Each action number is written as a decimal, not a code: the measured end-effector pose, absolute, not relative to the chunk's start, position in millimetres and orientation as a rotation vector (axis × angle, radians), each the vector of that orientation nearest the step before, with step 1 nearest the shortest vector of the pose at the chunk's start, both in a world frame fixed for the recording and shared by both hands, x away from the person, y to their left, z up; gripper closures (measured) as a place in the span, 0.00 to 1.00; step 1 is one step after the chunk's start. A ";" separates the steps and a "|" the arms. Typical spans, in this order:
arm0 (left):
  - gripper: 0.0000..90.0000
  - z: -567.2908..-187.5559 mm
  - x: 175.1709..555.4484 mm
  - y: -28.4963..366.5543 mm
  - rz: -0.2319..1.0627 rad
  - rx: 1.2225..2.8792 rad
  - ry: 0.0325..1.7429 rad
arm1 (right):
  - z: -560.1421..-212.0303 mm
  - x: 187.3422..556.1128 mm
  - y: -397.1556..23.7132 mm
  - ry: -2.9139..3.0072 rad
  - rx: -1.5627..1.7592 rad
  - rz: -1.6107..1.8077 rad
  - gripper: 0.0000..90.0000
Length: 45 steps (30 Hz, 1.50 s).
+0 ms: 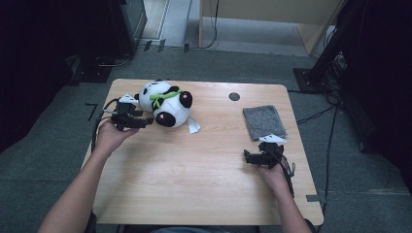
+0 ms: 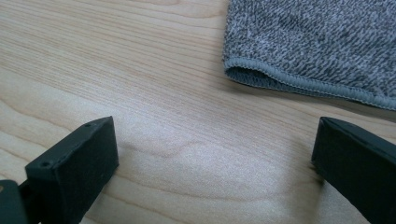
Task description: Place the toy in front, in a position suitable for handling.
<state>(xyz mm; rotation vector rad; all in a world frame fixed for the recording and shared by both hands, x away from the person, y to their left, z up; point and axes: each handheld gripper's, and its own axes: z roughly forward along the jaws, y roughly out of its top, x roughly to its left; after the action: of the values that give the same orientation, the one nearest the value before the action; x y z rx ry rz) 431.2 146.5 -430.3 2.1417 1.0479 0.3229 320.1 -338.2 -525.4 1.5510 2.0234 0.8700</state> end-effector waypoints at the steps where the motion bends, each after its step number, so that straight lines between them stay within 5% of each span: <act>1: 0.43 -428.0 432.7 145.7 0.320 2.142 1.047 | -525.4 320.1 -338.2 2.024 1.551 0.870 0.00; 27: 0.40 -394.8 487.1 117.7 0.323 2.187 0.957 | -525.3 320.8 -335.7 2.034 1.543 0.875 0.00; 45: 0.43 -410.9 514.2 92.9 0.315 2.193 0.893 | -524.8 318.0 -335.7 2.026 1.525 0.892 0.07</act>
<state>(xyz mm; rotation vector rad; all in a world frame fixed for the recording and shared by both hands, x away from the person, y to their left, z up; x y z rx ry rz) 514.2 92.9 -410.9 2.1928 0.8933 0.3146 318.0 -335.7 -524.8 1.5250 2.0264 0.8925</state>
